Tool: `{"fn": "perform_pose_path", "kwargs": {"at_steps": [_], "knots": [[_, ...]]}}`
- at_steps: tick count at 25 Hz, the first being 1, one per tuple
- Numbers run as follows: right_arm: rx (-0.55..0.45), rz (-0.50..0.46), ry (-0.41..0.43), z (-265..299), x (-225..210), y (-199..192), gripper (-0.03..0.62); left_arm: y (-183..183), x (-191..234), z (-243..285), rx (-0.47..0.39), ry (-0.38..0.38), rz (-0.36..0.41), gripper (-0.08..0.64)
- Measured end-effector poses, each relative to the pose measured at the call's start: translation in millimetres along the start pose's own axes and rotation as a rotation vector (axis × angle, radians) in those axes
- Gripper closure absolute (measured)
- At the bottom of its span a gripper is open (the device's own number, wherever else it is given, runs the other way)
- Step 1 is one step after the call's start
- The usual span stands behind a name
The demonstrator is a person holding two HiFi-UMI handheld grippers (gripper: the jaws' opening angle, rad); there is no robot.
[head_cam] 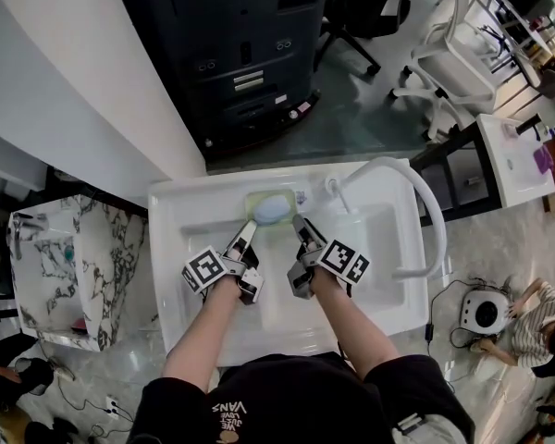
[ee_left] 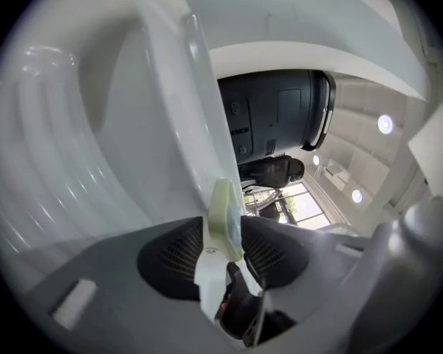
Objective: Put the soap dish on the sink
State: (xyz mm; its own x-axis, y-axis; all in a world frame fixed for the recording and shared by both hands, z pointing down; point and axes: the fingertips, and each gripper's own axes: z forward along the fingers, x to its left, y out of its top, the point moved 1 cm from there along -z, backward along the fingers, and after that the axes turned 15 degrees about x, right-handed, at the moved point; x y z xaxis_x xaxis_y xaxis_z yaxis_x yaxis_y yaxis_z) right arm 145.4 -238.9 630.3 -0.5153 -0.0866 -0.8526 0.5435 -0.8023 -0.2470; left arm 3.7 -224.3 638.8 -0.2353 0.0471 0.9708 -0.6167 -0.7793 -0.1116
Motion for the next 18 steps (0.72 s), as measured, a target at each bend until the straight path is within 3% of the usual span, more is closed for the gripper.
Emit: {"fn": "perform_pose_path", "kwargs": {"at_steps": [10,15,18], "knots": [[0.048,-0.354,-0.151,-10.9,5.9,-12.1,0.468,-4.5,2.8,-13.4,0.047,0.162,0.235,0.39],[0.088,-0.409,-0.166,-8.9,4.5,-22.2,0.469,-6.1,6.5,-21.5,0.081,0.297,0.409,0.391],[0.102,-0.433,-0.166,-6.9,5.3,-25.7,0.48,-8.0,5.0,-21.6,0.106,0.329,0.485,0.391]]}}
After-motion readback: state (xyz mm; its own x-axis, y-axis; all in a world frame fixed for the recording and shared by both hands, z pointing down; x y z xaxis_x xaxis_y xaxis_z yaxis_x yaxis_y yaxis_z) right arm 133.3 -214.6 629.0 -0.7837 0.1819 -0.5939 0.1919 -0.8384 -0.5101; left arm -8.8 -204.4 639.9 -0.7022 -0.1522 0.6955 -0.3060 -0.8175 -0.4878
